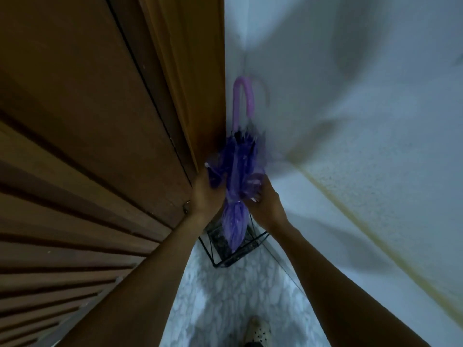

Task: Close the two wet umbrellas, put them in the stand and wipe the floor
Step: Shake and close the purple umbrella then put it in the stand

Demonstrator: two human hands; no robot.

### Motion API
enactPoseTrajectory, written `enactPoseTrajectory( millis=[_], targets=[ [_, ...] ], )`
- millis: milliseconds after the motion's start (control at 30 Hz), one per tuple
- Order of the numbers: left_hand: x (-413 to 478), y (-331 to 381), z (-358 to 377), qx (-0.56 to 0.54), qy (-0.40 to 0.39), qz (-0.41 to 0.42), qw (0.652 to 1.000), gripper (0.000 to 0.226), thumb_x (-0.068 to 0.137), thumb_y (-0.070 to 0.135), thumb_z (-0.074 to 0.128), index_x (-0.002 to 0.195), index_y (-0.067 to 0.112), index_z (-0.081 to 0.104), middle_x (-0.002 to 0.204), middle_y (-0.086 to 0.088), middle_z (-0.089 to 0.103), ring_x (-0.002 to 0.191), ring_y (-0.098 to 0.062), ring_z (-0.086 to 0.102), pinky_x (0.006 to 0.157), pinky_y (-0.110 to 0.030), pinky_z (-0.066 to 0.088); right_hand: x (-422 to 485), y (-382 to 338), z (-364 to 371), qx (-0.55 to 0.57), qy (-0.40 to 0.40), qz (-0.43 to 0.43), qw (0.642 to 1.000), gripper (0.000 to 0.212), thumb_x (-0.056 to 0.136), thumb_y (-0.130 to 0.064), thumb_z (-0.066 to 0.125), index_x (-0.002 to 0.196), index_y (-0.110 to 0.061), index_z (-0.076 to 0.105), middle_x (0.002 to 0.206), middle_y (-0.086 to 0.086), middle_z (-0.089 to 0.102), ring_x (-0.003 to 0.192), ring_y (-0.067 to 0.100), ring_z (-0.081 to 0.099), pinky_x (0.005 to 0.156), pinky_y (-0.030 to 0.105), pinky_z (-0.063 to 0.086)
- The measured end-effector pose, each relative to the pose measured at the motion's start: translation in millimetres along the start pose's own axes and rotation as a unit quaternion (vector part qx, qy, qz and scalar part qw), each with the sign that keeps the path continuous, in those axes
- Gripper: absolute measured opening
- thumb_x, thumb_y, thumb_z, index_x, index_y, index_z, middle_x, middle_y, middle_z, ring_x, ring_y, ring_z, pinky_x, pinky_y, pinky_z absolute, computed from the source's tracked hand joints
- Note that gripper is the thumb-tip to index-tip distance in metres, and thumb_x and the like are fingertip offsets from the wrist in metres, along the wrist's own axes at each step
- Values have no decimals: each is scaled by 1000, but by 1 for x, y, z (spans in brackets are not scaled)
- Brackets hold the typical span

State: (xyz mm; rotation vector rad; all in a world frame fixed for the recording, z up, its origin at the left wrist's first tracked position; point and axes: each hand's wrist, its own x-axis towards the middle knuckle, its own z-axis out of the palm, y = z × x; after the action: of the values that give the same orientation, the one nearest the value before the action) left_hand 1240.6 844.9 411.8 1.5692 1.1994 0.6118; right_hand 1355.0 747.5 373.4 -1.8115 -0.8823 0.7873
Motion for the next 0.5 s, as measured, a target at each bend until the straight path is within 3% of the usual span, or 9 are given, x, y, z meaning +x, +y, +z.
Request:
enactPoseTrajectory(
  millis=[100, 167, 267, 367, 433, 500],
  targets=[
    [3, -21, 9, -27, -30, -31, 999, 33, 89, -10, 56, 121, -15, 49, 115, -25, 60, 108, -40, 58, 96, -43, 48, 9, 20, 4, -18, -14, 33, 999, 50, 83, -16, 74, 124, -19, 47, 105, -3, 65, 95, 20, 67, 82, 41, 59],
    [4, -41, 15, -72, -56, -12, 996, 36, 86, -21, 51, 121, -13, 46, 115, -19, 59, 101, -25, 62, 101, -43, 47, 14, 30, 7, -27, -27, 60, 997, 47, 82, -13, 73, 120, -21, 47, 107, -1, 65, 97, 19, 66, 85, 40, 58],
    [12, -76, 21, -88, -62, -10, 994, 39, 85, -23, 51, 116, 1, 49, 112, -12, 63, 97, -4, 66, 102, -41, 47, 19, 41, 13, 2, -26, 86, 996, 41, 81, -13, 73, 112, -24, 49, 102, -4, 64, 97, 19, 65, 84, 33, 57],
    [17, -97, 29, -49, -70, -17, 996, 35, 91, -20, 45, 114, 6, 49, 106, -5, 64, 94, -5, 68, 89, -27, 52, 22, 50, 18, -17, -41, 105, 993, 31, 87, -18, 70, 113, -18, 53, 101, -5, 64, 96, 17, 65, 83, 28, 53],
    [18, -108, 34, -37, -82, -30, 996, 33, 89, -10, 57, 116, 8, 51, 109, -9, 65, 99, -13, 64, 91, -32, 47, 23, 55, 20, -75, -56, 112, 989, 29, 89, -23, 67, 116, -14, 58, 109, 1, 67, 102, 19, 64, 90, 33, 52],
    [19, -123, 36, -28, -93, -37, 995, 34, 83, 3, 64, 111, 21, 55, 107, -14, 66, 100, -25, 61, 92, -40, 46, 22, 59, 20, -114, -72, 120, 984, 28, 92, -22, 64, 118, -12, 62, 116, 7, 68, 108, 22, 63, 92, 34, 50]
  ],
)
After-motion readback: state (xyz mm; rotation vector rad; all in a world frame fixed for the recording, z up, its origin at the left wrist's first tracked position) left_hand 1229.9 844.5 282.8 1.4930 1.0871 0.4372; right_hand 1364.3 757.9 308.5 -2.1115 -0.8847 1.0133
